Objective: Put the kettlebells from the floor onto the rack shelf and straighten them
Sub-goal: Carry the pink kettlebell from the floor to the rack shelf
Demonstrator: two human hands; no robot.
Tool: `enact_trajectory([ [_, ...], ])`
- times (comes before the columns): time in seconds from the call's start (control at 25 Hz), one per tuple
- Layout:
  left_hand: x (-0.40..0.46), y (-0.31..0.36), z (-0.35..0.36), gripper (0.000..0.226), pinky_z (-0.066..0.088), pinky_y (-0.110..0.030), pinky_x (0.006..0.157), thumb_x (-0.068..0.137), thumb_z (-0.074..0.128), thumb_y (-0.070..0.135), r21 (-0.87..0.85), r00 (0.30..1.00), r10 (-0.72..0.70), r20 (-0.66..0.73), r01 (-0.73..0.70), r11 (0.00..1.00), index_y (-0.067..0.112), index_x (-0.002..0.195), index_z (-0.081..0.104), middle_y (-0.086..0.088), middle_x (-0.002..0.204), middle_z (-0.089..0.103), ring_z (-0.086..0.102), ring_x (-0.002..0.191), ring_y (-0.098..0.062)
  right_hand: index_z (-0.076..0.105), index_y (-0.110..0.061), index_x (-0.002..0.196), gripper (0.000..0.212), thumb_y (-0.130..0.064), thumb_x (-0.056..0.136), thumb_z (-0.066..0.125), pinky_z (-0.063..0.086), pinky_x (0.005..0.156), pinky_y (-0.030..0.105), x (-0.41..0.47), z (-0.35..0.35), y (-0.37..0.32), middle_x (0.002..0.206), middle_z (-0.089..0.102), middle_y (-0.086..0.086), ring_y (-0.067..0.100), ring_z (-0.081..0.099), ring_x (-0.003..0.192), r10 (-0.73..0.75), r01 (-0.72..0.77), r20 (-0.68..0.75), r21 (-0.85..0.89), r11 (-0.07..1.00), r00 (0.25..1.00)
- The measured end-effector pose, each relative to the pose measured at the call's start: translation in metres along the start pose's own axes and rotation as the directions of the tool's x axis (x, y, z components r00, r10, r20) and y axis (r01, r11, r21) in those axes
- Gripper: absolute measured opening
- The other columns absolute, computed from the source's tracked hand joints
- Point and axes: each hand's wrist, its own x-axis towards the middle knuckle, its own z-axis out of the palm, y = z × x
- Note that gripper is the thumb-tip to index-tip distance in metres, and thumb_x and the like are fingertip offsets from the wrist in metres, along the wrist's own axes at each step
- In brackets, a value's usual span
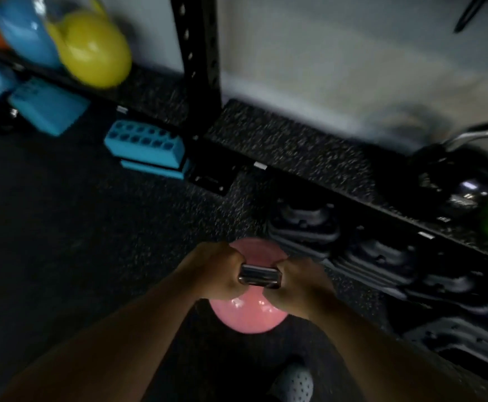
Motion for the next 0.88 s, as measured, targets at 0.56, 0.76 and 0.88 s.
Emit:
enact_trajectory([
  [0.56, 0.225, 0.004, -0.189, 0.026, 0.047, -0.025, 0.059, 0.079, 0.06, 0.045, 0.21, 0.961, 0.189, -0.203, -0.145, 0.967, 0.023, 0.088, 0.069, 0.001, 0.078, 0.07, 0.066, 0.068, -0.022, 0.068, -0.024, 0.084, 0.024, -0.033, 0.064, 0.06, 0.038, 0.059, 0.023, 0.152, -0.199, 0.055, 0.064, 0.063, 0.001, 0.028, 0.062, 0.061, 0.034, -0.078, -0.466, -0.076, 0.994, 0.884],
  [0.76, 0.271, -0.028, -0.206, 0.024, 0.042, -0.027, 0.06, 0.08, 0.063, 0.044, 0.255, 0.938, 0.243, -0.246, -0.179, 0.95, 0.023, 0.09, 0.068, -0.002, 0.085, 0.071, 0.066, 0.075, -0.025, 0.072, -0.024, 0.096, 0.032, -0.025, 0.066, 0.064, 0.04, 0.061, 0.021, 0.204, -0.203, 0.052, 0.073, 0.073, 0.004, 0.029, 0.067, 0.068, 0.084, -0.08, -0.522, 0.03, 0.996, 0.849],
  [0.88, 0.289, -0.048, -0.207, 0.028, 0.041, -0.026, 0.057, 0.075, 0.066, 0.045, 0.179, 0.917, 0.211, -0.34, -0.158, 0.971, 0.026, 0.096, 0.069, -0.001, 0.083, 0.073, 0.067, 0.072, -0.024, 0.067, -0.031, 0.097, 0.032, -0.021, 0.066, 0.064, 0.033, 0.048, 0.006, 0.228, -0.215, 0.047, 0.052, 0.053, -0.021, 0.006, 0.059, 0.053, 0.097, -0.057, -0.486, 0.096, 0.994, 0.868],
])
